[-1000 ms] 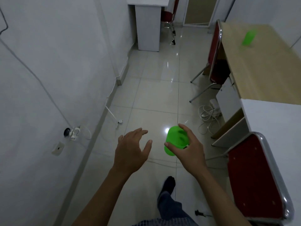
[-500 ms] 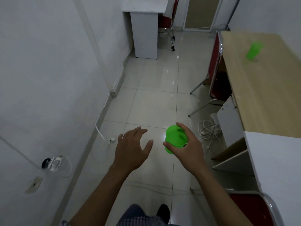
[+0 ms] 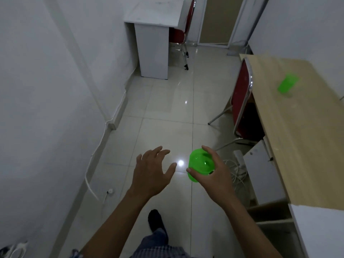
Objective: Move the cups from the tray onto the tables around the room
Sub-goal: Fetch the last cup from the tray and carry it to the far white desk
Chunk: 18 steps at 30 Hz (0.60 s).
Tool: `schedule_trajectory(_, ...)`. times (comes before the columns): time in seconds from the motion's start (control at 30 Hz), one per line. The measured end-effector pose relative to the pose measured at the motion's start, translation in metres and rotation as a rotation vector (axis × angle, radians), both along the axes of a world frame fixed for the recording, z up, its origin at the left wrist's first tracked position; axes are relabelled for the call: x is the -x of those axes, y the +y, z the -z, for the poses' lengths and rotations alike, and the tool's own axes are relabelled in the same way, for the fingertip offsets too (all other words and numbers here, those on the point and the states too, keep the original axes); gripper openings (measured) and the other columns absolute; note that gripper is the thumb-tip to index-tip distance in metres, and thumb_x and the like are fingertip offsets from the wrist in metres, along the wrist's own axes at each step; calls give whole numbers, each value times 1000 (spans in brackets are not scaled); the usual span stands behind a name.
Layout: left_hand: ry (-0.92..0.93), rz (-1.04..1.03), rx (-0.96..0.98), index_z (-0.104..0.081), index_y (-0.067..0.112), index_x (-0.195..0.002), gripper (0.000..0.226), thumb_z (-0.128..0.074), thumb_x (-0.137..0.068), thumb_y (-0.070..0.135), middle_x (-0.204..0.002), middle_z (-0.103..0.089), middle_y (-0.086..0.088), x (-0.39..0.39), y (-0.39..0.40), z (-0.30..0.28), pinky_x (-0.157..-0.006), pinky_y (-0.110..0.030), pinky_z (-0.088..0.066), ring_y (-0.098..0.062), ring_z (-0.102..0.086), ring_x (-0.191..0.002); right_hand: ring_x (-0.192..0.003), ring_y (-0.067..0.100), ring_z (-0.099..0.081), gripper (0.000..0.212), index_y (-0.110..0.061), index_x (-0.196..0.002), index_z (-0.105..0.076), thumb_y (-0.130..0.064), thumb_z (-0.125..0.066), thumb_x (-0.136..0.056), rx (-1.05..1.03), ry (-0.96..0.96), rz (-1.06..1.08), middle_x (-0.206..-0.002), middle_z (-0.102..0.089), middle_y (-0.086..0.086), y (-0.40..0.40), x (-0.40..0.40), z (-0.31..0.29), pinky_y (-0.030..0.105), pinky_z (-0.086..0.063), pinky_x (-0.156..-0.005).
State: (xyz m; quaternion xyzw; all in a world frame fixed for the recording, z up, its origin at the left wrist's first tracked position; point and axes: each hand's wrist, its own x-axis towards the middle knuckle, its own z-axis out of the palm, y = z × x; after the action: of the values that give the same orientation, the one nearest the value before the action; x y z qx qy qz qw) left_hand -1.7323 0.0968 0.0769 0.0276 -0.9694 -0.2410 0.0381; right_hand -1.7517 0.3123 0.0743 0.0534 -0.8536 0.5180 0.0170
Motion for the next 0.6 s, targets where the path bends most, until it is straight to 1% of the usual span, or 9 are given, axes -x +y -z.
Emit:
schedule_trajectory(0.07,6,20,-10,-54,28,-139,56,-54,-92,59,-151,-49,0,35,-9,-2,-114,-52,-31,-20,-44,-139,-117,-8,-53,81,-54,-135,-49,-64,-84,-62,-23,7,16,-126,-54,-37,-8,33,-5,30,-51,-95)
schedule_trajectory(0.17,-4,50,-32,-54,28,-140,57,-54,-92,59,-152,-48,0,90,-26,-4,-116,-51,-29,-21,-44,-139,-117,-2,-56,82,-52,-135,-50,-64,-85,-62,-5,4,57,-129,-57,-27,-22,83,-10,37,-53,-96)
schedule_trajectory(0.3,-23,68,-40,-54,28,-139,56,-54,-92,59,-153,-46,0,150,-41,-5,-117,-50,-28,-21,-42,-140,-118,2,-56,81,-48,-136,-52,-57,-87,-64,19,-18,94,-130,-56,-27,-35,138,-14,40,-53,-97)
schedule_trajectory(0.37,-25,73,-52,-54,28,-139,56,-53,-92,60,-153,-46,1,170,-45,-6,-117,-51,-28,-21,-42,-140,-119,2,-55,80,-47,-137,-51,-53,-88,-67,17,-15,99,-131,-56,-26,-39,157,-15,40,-52,-99)
schedule_trajectory(0.43,-57,70,-63,-53,28,-140,57,-53,-93,59,-154,-45,1,202,-48,-1,-118,-50,-27,-20,-41,-141,-118,2,-55,79,-48,-137,-51,-53,-88,-67,19,-38,110,-131,-56,-25,-41,188,-10,38,-52,-99)
schedule_trajectory(0.5,-54,73,-52,-53,28,-141,57,-53,-93,59,-154,-44,1,217,-49,0,-118,-49,-27,-20,-41,-141,-117,-1,-55,79,-50,-136,-51,-54,-89,-67,32,-42,105,-129,-56,-26,-44,203,-8,36,-52,-99)
schedule_trajectory(0.6,-58,67,-59,-53,27,-141,57,-54,-93,58,-154,-45,0,268,-48,4,-118,-50,-27,-20,-41,-141,-119,-3,-54,80,-51,-135,-51,-57,-88,-64,73,-63,114,-130,-54,-30,-45,256,1,38,-51,-101)
